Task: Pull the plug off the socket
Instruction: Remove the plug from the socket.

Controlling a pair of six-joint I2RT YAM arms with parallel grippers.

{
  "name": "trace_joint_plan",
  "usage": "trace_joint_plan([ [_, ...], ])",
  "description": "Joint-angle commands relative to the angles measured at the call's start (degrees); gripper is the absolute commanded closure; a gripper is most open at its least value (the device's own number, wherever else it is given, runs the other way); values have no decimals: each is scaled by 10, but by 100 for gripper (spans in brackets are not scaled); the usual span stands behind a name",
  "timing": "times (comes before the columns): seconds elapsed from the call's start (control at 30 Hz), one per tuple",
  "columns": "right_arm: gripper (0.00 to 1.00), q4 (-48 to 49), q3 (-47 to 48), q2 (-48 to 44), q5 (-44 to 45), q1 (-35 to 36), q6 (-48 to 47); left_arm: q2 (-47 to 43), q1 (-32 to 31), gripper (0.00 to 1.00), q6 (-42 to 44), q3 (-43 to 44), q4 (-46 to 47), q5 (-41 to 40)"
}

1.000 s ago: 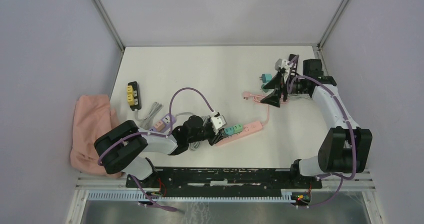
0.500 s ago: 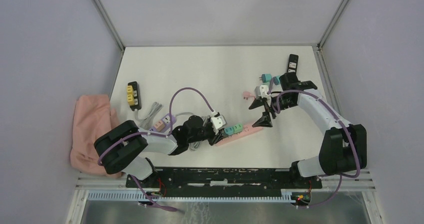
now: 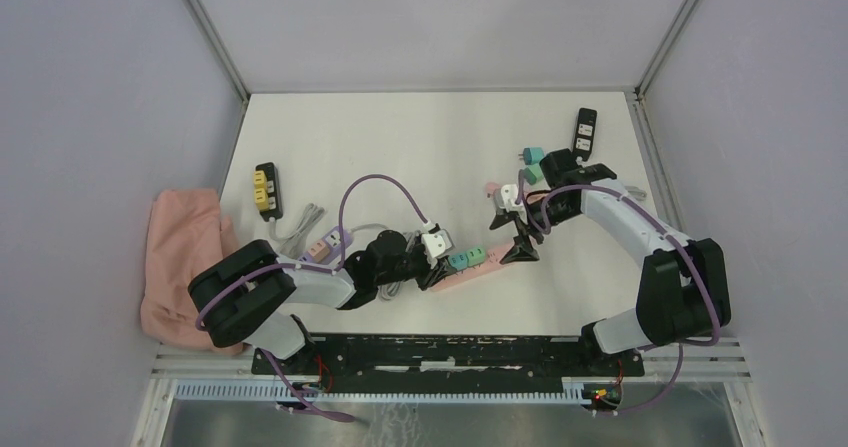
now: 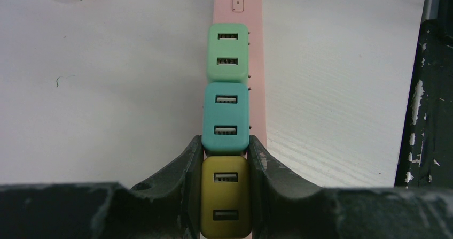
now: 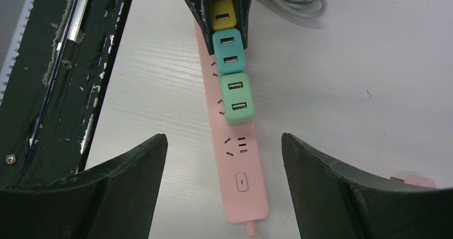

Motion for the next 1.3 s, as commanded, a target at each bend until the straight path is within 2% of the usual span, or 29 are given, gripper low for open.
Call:
trace_joint_plan([
  [0.0,16,15,-6,3,12,20,-4,28,2,97,30,1,-55,-15],
  [0.37,19,32,-10,13,45,65,0,32,2,97,29,-1,-50,-16],
  [1.27,20,44,-6,23,47,94,13,14,2,97,17,-7,-22,-8],
])
